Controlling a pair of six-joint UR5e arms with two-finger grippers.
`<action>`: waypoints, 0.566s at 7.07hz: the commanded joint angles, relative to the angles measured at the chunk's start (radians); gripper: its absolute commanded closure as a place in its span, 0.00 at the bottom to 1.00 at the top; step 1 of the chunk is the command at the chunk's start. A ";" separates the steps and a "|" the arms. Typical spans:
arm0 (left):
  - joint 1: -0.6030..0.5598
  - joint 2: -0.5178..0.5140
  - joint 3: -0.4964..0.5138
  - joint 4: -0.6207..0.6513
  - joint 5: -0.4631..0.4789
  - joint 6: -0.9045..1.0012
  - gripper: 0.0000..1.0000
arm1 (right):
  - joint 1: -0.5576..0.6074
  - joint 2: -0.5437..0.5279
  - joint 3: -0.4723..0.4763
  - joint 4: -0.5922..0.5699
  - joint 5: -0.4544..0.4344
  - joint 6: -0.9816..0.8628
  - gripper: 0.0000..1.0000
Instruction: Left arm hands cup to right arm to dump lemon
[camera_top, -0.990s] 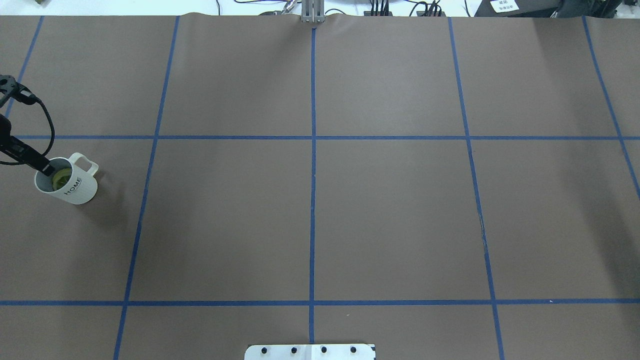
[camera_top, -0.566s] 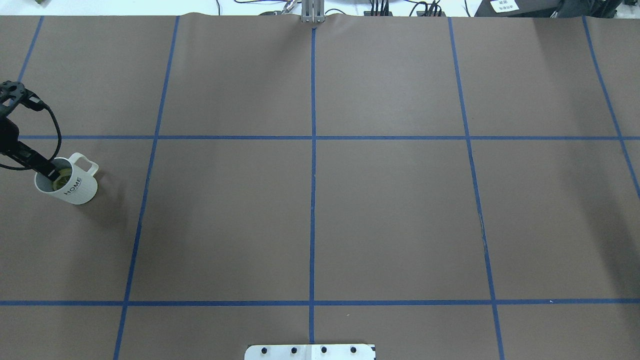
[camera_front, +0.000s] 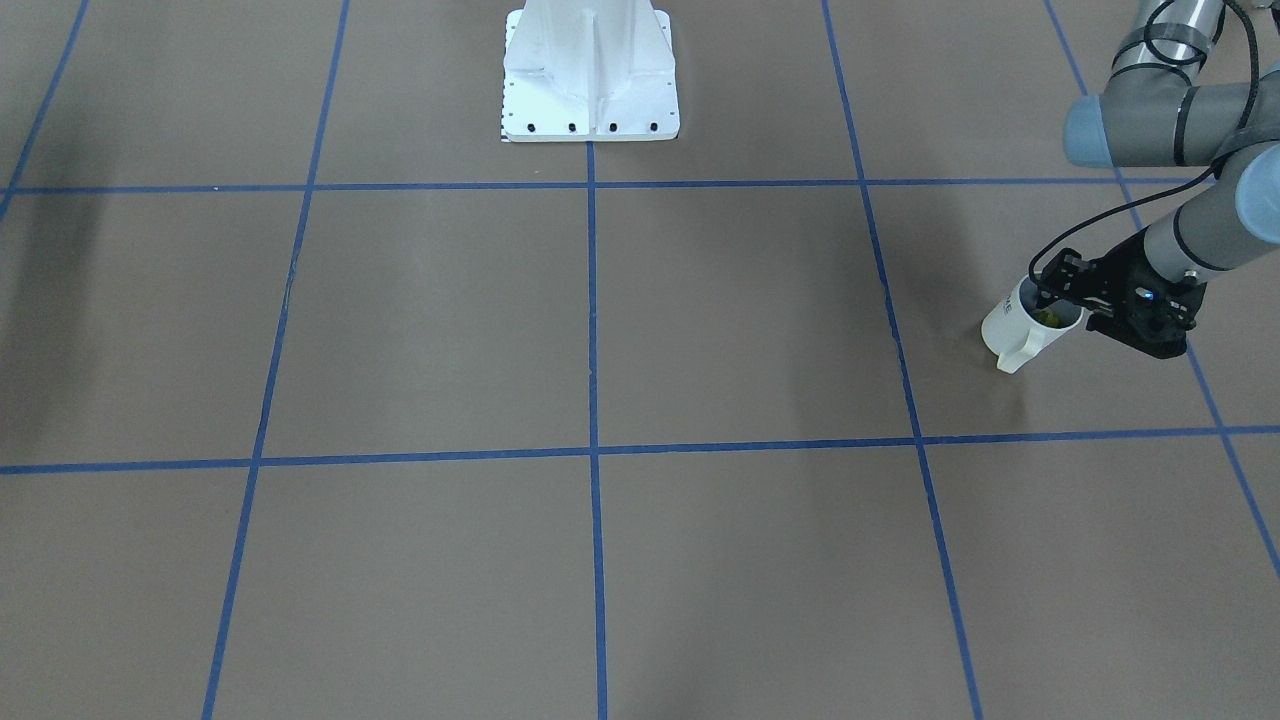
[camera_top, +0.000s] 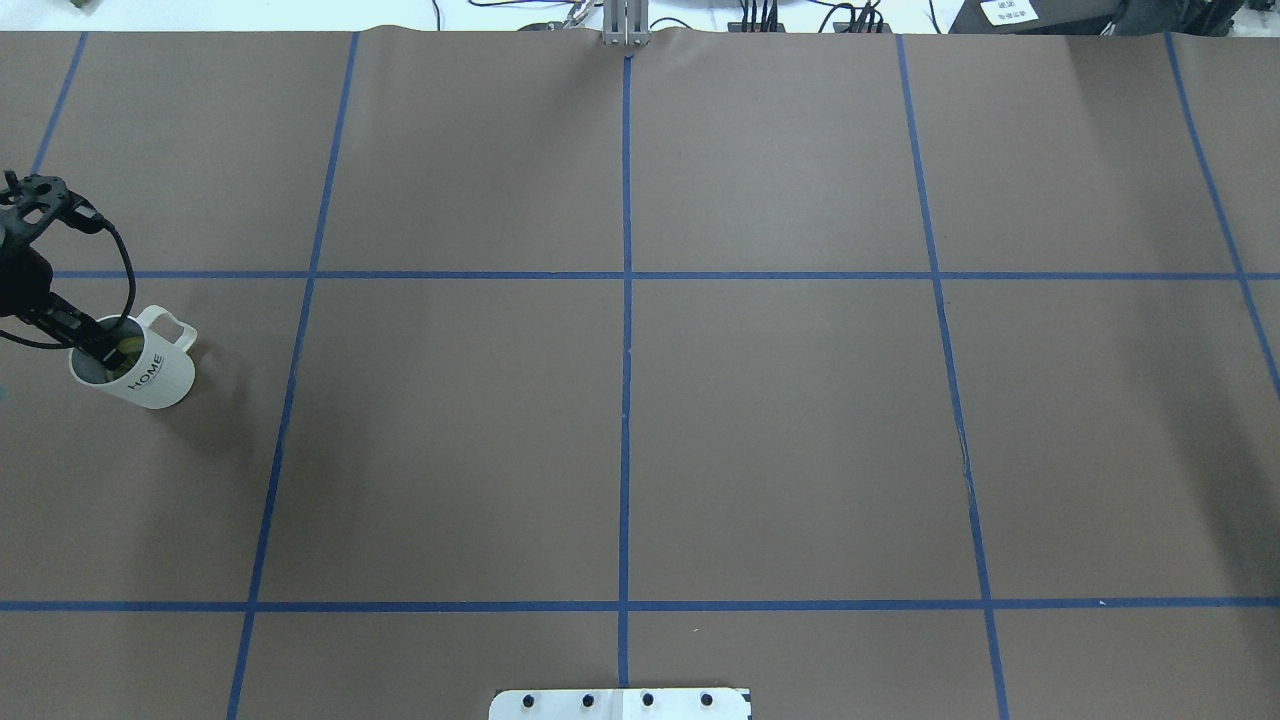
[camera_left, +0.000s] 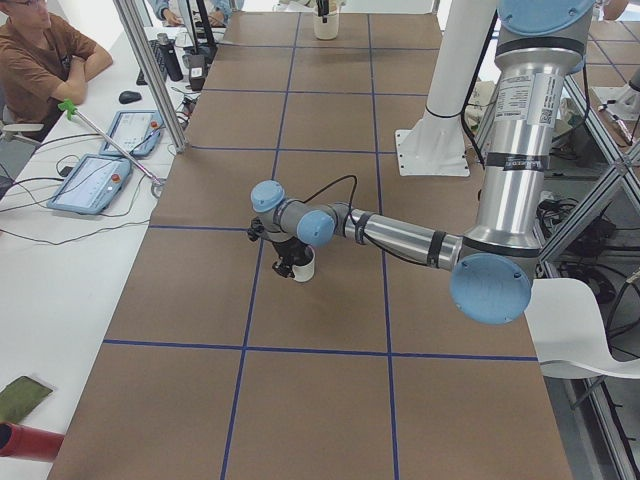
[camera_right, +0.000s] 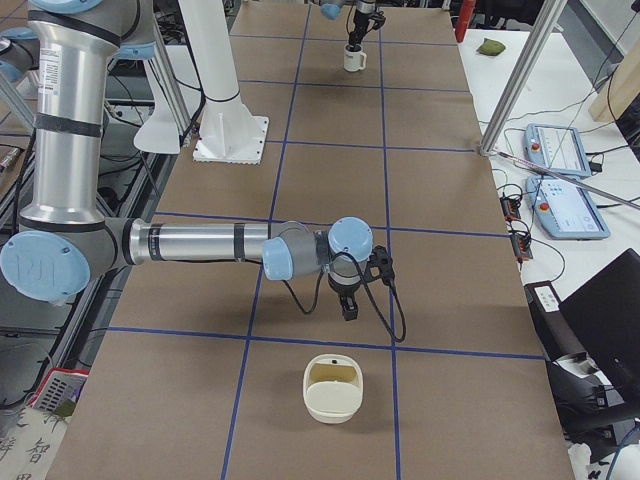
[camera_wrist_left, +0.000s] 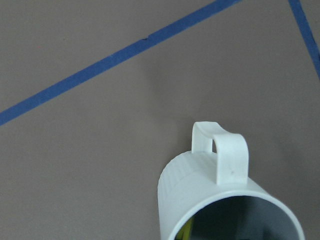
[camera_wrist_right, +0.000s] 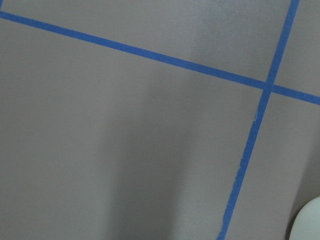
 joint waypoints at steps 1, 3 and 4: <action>0.001 -0.009 0.000 0.000 -0.002 -0.015 0.94 | -0.002 0.000 -0.001 0.007 0.000 0.001 0.00; 0.001 -0.049 -0.023 0.008 -0.009 -0.156 1.00 | -0.003 0.000 0.001 0.009 0.000 0.003 0.00; -0.001 -0.048 -0.067 0.041 -0.009 -0.161 1.00 | -0.003 0.000 0.001 0.010 0.000 0.003 0.00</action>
